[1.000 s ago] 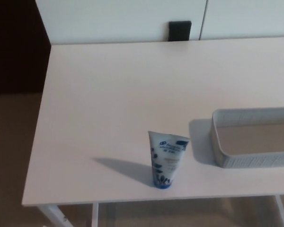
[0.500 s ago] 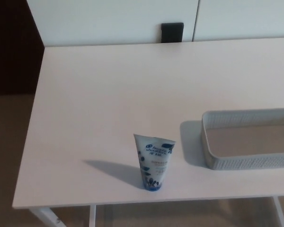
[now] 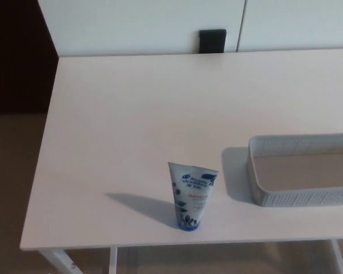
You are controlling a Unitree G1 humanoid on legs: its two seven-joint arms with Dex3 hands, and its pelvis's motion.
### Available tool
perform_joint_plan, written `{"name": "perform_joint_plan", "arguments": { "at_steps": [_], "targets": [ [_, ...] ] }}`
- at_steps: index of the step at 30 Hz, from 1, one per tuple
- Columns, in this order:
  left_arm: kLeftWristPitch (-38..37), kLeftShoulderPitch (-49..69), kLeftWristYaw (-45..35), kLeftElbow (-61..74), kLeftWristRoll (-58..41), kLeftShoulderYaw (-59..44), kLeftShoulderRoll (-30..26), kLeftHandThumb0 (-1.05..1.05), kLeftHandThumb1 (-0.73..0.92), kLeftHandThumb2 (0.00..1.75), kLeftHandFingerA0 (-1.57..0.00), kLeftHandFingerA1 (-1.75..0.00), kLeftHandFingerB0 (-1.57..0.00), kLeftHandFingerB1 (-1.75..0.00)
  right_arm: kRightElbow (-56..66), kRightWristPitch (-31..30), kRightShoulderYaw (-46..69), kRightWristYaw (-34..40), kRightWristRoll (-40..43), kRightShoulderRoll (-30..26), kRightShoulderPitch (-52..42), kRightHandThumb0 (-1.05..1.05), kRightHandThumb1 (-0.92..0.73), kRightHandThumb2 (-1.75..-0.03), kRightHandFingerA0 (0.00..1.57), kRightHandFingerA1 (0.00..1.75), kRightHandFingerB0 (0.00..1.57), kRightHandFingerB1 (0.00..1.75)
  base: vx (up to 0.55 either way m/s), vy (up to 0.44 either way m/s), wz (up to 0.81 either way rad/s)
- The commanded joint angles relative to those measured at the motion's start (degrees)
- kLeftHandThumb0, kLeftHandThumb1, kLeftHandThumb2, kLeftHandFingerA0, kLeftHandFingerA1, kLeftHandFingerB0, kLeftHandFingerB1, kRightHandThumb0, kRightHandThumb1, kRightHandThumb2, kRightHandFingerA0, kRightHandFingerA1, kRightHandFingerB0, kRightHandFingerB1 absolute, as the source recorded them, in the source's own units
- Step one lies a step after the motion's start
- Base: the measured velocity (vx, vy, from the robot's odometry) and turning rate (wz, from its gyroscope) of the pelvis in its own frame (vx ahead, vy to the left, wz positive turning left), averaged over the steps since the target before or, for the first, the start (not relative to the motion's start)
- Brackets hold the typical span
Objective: The robot walks towards a table in front, picks a shampoo with left hand and puts it in a small grey container
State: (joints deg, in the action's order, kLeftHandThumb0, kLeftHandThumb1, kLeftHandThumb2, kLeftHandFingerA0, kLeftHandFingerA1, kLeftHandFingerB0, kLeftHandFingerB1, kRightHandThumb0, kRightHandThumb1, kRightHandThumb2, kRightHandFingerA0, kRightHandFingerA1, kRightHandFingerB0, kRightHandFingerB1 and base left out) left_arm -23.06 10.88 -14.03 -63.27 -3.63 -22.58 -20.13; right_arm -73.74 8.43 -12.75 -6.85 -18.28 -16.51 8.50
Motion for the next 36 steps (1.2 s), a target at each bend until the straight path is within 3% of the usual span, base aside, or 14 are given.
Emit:
{"name": "perform_joint_plan", "arguments": {
  "at_steps": [1,3,7,8,10,12,15,16,18,20,21,33,35,36],
  "targets": [
    [-4.58,3.85,-14.26,17.35,-14.88,-6.36,-0.03,-0.66,0.42,0.77,-0.04,-0.44,0.00,-0.26,-0.08,-0.49,0.72,-0.67,0.46,-1.01,0.11,-0.37,-0.69,-0.60,0.69,0.47,0.55,0.40,0.00,0.000,0.00],
    [0.80,5.10,-17.05,42.21,-23.74,-8.47,-3.92,-0.55,0.43,0.66,0.00,-0.39,0.00,-0.26,-0.16,-0.56,0.72,-1.06,0.48,-0.70,0.85,-0.38,-0.68,-0.60,0.62,0.45,0.53,0.40,0.00,0.000,0.00],
    [1.85,4.92,-16.68,46.41,-23.81,-9.08,-4.19,-0.55,0.43,0.66,0.00,-0.39,0.00,-0.26,-0.19,-0.53,0.77,-1.09,0.53,-0.70,0.90,-0.38,-0.68,-0.60,0.62,0.45,0.53,0.40,0.00,0.000,0.00],
    [2.48,2.22,-15.26,52.32,-22.59,-7.57,-6.27,-0.67,0.41,0.71,0.00,-0.51,0.00,-0.38,-0.24,-0.72,0.84,-1.16,0.62,-0.66,0.93,-0.37,-0.68,-0.60,0.64,0.46,0.54,0.40,0.00,0.000,0.00],
    [3.51,1.32,-14.65,55.70,-22.05,-7.18,-6.93,-0.67,0.41,0.71,0.00,-0.51,0.00,-0.38,-0.27,-0.80,0.88,-1.19,0.65,-0.64,0.95,-0.37,-0.68,-0.60,0.64,0.46,0.54,0.40,0.00,0.000,0.00],
    [9.33,-1.57,-15.12,63.08,-21.39,-3.05,-8.91,-0.62,0.39,0.75,0.00,-0.46,0.00,-0.40,-0.08,-0.63,0.96,-1.06,0.78,-0.44,0.75,-0.35,-0.68,-0.60,0.64,0.46,0.54,0.41,0.00,0.000,0.00],
    [12.63,-4.54,-15.67,65.64,-17.89,1.38,-9.34,-0.61,0.37,0.77,0.00,-0.49,0.00,-0.45,-0.26,-0.69,0.83,-0.87,0.64,-0.20,0.69,-0.36,-0.68,-0.60,0.64,0.46,0.53,0.40,0.00,0.000,0.00],
    [13.16,-6.04,-16.09,65.45,-16.08,3.37,-9.25,-0.71,0.36,0.65,0.00,-0.57,0.00,-0.40,-0.29,-0.85,0.76,-0.80,0.55,-0.18,0.72,-0.37,-0.69,-0.61,0.62,0.45,0.53,0.40,0.00,0.000,0.00],
    [13.93,-7.61,-16.45,65.26,-14.09,5.69,-9.16,-0.71,0.36,0.65,0.00,-0.57,0.00,-0.40,-0.29,-1.09,0.66,-0.73,0.44,-0.18,0.78,-0.37,-0.69,-0.61,0.62,0.45,0.53,0.40,0.00,0.000,0.00],
    [15.77,-9.45,-16.96,64.88,-12.36,8.51,-8.79,-0.69,0.38,0.59,0.00,-0.68,0.00,-0.48,-0.33,-1.45,0.36,-0.33,0.14,0.11,0.45,-0.38,-0.69,-0.61,0.63,0.44,0.53,0.39,0.00,0.000,0.00],
    [16.08,-10.33,-17.11,64.02,-11.40,9.86,-8.39,-0.64,0.37,0.56,0.00,-0.84,0.00,-0.60,-0.31,-1.28,0.24,-0.25,0.02,0.10,0.37,-0.39,-0.69,-0.61,0.62,0.45,0.52,0.39,0.00,0.000,0.00],
    [20.09,-13.43,-16.97,59.27,-10.04,17.13,-6.52,-0.78,0.34,0.63,-0.01,-0.86,-0.03,-0.66,-0.43,-1.37,0.18,-0.45,0.01,0.15,0.18,-0.38,-0.70,-0.61,0.64,0.45,0.52,0.40,0.00,0.000,0.00],
    [20.31,-13.13,-17.49,58.36,-9.35,18.19,-6.61,-0.72,0.42,0.53,0.00,-0.89,-0.02,-0.70,-0.56,-1.23,-0.02,-0.19,-0.23,0.24,0.23,-0.38,-0.69,-0.61,0.65,0.45,0.53,0.40,0.00,0.000,0.00],
    [19.97,-12.80,-18.26,58.04,-9.32,18.93,-6.51,-0.71,0.38,0.70,0.00,-0.76,-0.04,-0.60,-0.56,-1.36,0.26,-0.37,0.11,0.38,-0.06,-0.39,-0.69,-0.61,0.65,0.45,0.53,0.40,0.00,0.000,0.00]
  ]
}}
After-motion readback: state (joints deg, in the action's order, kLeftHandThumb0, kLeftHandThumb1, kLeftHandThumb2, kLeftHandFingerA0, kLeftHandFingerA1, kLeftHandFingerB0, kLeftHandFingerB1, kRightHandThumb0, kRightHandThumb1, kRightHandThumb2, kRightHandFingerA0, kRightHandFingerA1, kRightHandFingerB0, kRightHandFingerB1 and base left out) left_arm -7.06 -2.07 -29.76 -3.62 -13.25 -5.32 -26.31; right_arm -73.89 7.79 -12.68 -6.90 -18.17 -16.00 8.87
